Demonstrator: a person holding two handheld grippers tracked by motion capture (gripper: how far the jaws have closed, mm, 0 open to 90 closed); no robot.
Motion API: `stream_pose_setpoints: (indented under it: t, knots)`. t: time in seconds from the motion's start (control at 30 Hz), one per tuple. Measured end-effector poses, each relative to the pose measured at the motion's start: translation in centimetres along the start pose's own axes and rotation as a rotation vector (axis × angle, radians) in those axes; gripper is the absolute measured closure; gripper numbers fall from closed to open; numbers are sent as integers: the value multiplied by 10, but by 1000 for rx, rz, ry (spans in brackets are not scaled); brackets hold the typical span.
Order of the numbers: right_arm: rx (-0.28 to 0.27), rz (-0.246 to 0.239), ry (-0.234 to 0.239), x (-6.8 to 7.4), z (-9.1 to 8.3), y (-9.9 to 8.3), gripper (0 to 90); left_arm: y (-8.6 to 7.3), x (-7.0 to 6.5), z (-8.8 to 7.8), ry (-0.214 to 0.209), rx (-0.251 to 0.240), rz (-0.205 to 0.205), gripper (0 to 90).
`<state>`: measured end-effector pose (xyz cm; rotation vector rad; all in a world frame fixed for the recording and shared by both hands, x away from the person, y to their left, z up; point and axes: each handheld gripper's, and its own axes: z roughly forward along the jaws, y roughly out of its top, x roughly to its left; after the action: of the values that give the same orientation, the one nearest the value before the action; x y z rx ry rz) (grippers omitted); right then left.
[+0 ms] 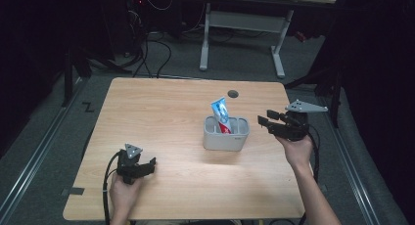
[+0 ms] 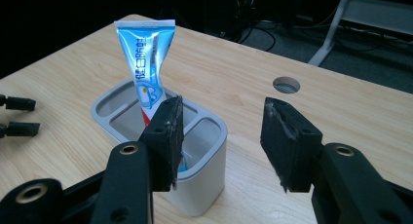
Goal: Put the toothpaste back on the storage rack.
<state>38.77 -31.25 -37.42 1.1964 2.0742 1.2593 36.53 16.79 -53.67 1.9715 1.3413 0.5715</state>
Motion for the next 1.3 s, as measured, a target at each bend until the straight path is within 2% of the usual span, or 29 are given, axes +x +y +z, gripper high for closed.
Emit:
stream_pose_setpoints:
  t: [0.3, 1.3]
  knots:
    - [-23, 31, -7, -3, -6, -7, 507, 0, 0, 0, 0, 0, 0, 234]
    - [-26, 91, -40, -17, -21, -31, 506, 0, 0, 0, 0, 0, -1, 233]
